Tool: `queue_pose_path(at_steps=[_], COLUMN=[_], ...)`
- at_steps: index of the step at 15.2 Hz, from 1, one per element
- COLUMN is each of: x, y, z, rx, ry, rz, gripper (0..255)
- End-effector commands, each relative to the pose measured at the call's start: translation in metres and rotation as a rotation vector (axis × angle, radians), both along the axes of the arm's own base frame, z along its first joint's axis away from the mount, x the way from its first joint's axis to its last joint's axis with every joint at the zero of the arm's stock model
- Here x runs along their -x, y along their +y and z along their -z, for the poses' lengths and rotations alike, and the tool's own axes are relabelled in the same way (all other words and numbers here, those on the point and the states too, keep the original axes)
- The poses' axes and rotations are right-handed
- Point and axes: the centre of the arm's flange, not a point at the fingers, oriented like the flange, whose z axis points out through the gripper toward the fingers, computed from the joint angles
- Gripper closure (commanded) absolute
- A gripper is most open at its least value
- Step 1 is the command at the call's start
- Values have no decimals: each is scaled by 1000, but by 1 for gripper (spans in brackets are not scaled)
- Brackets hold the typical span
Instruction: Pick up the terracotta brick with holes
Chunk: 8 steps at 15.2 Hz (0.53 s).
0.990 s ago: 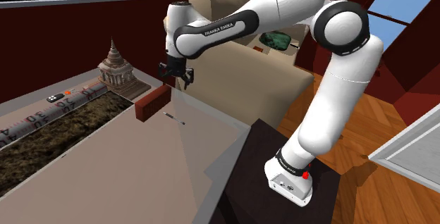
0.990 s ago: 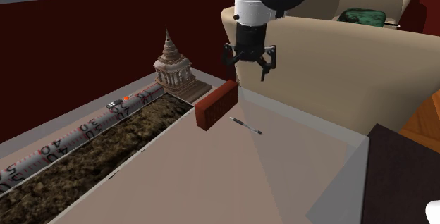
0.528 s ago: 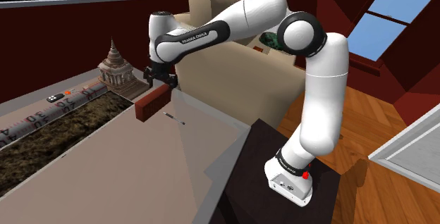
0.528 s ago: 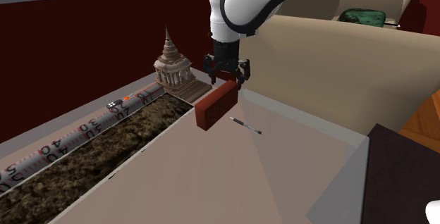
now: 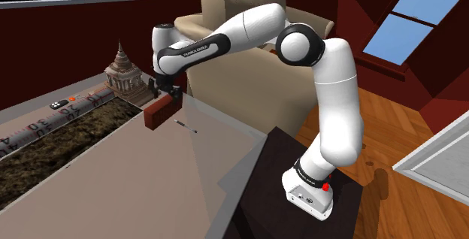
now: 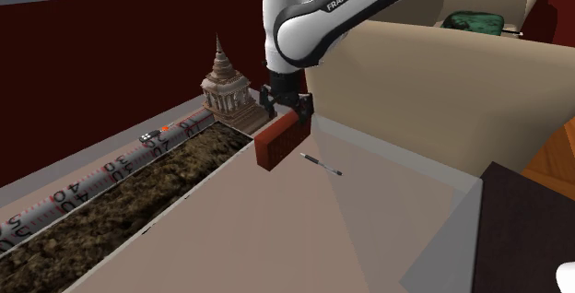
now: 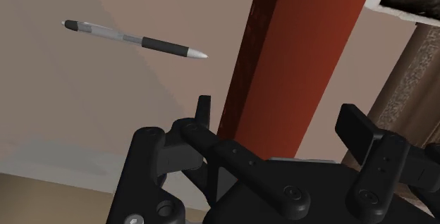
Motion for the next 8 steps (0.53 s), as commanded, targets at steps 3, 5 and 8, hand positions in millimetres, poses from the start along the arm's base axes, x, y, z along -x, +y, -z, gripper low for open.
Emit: queue_pose_path(at_steps=[3, 5, 8], x=[0, 0, 0], y=[-1, 0, 0], z=[17, 18, 18], rx=[0, 0, 0], ry=[0, 0, 0], rz=[0, 1, 0], gripper=[0, 255, 255])
